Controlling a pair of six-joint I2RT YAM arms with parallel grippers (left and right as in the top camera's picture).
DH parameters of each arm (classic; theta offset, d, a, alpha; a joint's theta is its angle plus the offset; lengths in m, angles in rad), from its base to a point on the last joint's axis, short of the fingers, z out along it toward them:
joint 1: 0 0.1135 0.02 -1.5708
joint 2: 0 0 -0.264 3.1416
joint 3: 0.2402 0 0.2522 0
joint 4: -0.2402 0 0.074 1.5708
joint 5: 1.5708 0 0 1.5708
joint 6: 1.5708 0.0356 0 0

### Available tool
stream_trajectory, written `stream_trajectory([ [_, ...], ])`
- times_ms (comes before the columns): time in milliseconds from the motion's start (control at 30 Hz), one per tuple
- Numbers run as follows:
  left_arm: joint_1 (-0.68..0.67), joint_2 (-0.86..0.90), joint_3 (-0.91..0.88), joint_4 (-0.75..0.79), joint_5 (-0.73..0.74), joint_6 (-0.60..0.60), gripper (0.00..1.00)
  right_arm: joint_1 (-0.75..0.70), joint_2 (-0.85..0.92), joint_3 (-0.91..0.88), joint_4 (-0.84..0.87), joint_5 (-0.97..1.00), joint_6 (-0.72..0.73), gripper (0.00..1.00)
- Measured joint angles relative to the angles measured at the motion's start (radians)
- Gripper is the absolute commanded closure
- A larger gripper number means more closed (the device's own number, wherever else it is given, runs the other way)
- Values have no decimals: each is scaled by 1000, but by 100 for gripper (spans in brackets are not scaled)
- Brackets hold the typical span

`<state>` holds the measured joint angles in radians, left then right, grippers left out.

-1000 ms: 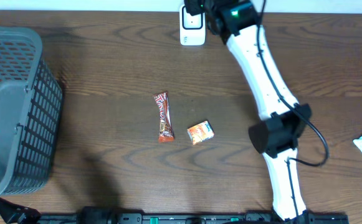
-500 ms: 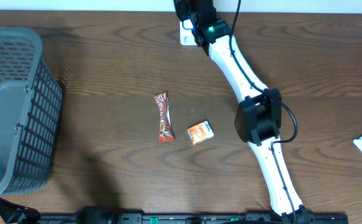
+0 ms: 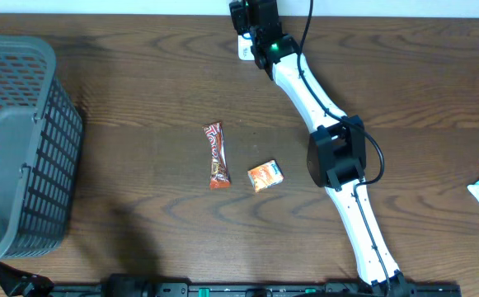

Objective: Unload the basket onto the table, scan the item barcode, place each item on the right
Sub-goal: 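Hold the jar's label in front of the white scanner, then carry the jar to the table's right edge with the right gripper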

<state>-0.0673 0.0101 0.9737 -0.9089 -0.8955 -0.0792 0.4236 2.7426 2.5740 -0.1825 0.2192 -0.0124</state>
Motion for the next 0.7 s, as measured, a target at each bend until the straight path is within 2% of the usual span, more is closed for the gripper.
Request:
stream_trajectory([
  [133,0,0,0,0,0,0,17,0,0,0,-54,2,0,52],
  [300,0,0,0,0,0,0,17,0,-20,0,-227,3,0,51],
  [500,0,0,0,1,0,0,17,-6,-159,-5,-619,0,30,49],
  [700,0,0,0,0,0,0,17,-65,-412,-4,-1034,-10,159,50],
])
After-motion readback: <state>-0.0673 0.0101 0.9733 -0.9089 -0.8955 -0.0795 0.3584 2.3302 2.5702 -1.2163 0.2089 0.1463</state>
